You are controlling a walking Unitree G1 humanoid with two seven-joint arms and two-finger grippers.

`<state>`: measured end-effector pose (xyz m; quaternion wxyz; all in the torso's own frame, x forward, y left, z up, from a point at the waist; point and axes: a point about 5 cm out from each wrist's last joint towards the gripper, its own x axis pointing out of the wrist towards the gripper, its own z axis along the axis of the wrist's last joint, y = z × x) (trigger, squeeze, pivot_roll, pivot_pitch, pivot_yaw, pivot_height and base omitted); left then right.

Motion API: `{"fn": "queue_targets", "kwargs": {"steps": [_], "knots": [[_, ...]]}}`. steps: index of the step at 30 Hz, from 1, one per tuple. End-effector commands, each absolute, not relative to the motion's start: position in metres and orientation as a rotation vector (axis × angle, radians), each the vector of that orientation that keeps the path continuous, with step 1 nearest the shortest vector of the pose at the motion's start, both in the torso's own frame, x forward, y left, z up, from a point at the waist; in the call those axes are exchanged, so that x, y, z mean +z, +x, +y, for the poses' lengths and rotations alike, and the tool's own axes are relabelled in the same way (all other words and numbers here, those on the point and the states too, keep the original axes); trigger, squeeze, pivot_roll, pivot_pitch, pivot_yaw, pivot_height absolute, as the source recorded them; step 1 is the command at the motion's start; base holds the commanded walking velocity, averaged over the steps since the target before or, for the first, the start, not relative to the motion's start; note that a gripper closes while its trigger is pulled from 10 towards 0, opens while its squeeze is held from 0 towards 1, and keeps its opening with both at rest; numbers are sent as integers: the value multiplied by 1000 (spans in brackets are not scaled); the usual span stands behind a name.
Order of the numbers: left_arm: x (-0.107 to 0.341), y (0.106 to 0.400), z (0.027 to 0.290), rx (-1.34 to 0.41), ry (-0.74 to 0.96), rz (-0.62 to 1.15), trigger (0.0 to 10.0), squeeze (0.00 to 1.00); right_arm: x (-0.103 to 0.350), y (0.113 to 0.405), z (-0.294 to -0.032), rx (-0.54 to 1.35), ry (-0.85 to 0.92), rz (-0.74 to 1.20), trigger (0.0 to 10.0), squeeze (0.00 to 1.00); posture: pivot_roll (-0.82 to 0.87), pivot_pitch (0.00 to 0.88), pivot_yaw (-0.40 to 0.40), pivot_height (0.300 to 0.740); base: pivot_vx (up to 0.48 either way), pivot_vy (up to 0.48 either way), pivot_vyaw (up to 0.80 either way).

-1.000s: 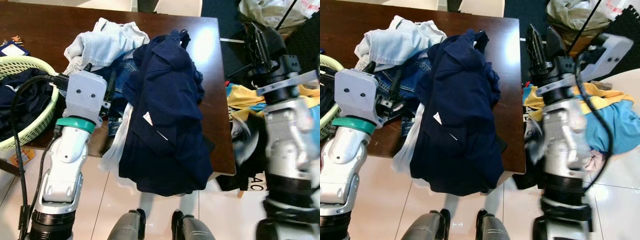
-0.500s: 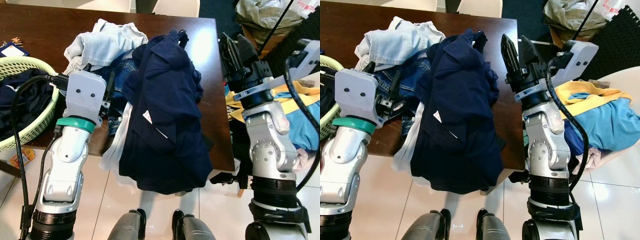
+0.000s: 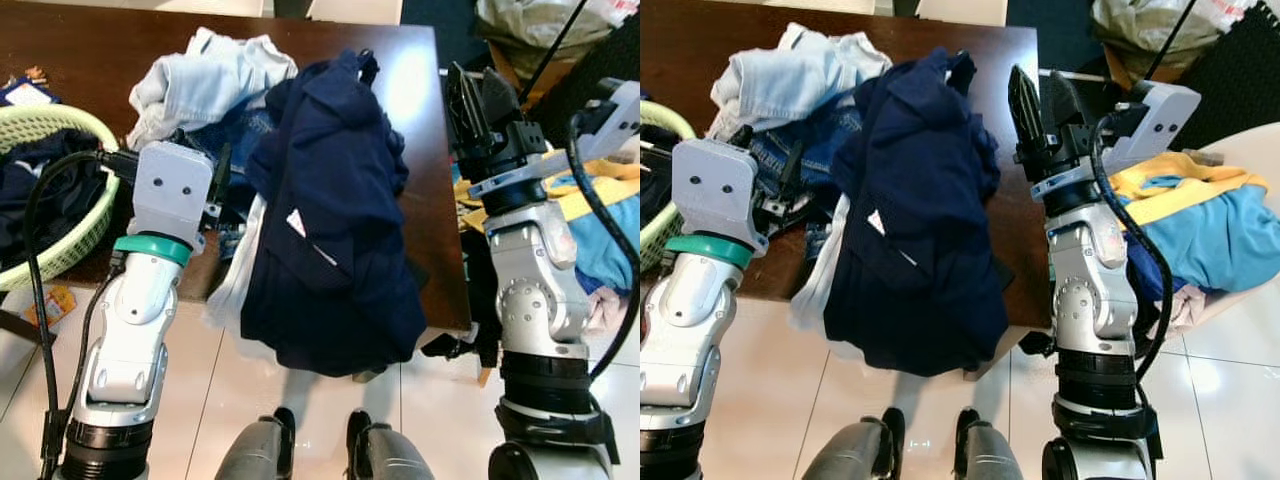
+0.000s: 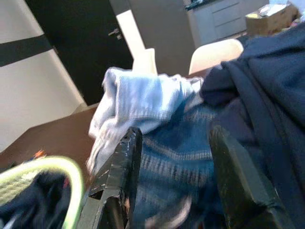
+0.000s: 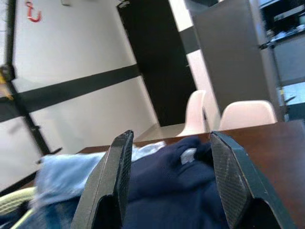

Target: Hang hanger

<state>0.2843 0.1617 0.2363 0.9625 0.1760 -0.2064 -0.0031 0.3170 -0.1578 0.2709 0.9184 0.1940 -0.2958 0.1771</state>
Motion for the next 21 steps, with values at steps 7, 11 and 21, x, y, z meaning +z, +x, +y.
{"fn": "queue_targets", "kwargs": {"steps": [7,11,21], "knots": [[232,283,164,-4,361,-397,10000,0,266,314,-147,426,400,-568,10000,0,60,122,61,740,-478,0,0],[232,284,165,-3,362,-396,10000,0,265,314,-143,447,404,-557,10000,0,59,118,62,740,-480,0,0],[233,285,164,-7,363,-397,10000,0,265,313,-144,466,369,-564,10000,0,60,113,62,740,-477,0,0]]}}
